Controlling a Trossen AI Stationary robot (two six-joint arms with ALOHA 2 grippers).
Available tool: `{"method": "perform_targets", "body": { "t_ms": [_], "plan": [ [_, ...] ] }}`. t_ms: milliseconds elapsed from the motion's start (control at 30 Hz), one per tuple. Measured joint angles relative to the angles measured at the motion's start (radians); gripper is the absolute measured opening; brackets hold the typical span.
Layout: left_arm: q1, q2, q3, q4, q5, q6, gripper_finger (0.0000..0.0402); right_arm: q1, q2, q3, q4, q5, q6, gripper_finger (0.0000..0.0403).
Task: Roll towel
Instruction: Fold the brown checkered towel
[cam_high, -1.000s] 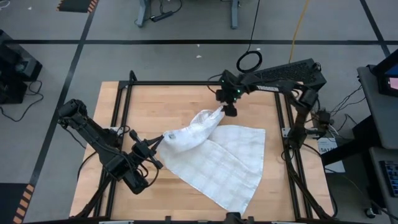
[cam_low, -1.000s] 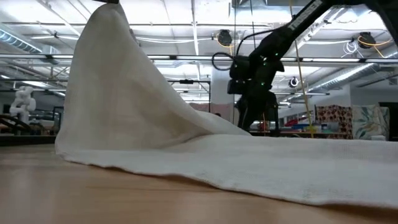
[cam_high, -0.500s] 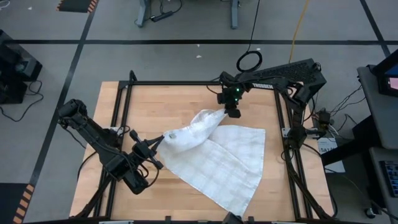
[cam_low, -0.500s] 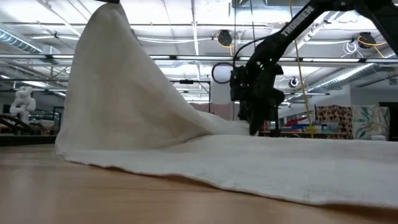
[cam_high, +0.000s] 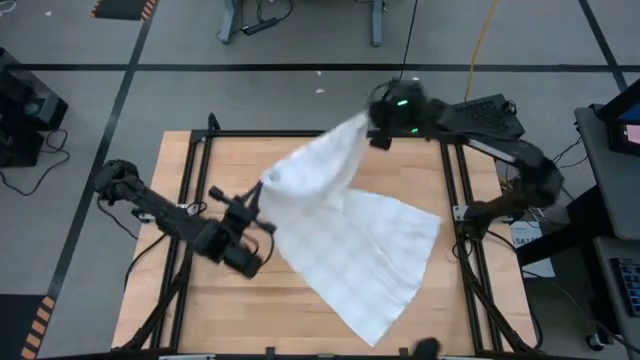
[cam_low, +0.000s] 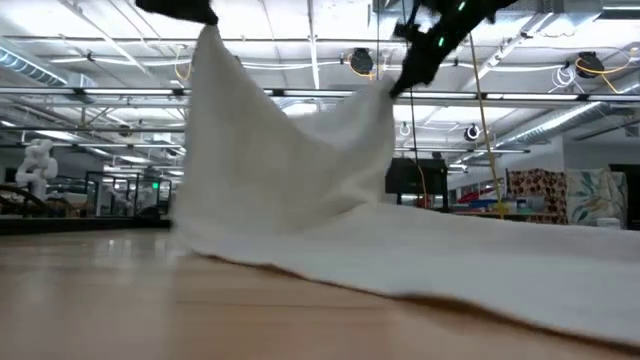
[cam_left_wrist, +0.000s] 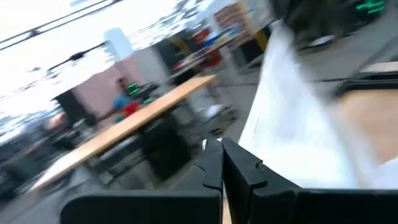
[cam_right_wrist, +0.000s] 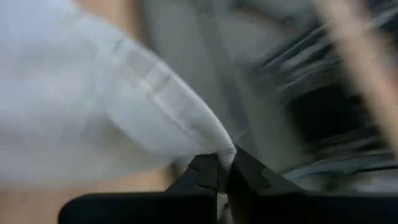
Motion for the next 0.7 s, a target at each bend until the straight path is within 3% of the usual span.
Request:
{"method": "perform_targets", "body": {
  "t_ms": [133,233,467,700],
  "plan": [
    [0.102,-0.004,0.012,0.029,0.002,0.072,0.0003,-0.008,-0.136,0.000,0.138,0.003,0.000,0.0003],
    [0.136,-0.007,0.047,0.093,0.066,0.157,0.0003,-0.009,-0.198,0.000,0.185,0.003,0.005,0.0002],
    [0.152,-0.004,0.051,0.536,0.469,0.604,0.0003,-0.051,-0.219,0.000,0.079,0.001,0.024,0.0001],
    [0.180,-0.032,0.051,0.736,0.480,0.907,0.0003,-0.082,-0.143,0.000,-0.045,-0.002,0.029,0.0003]
  ]
}}
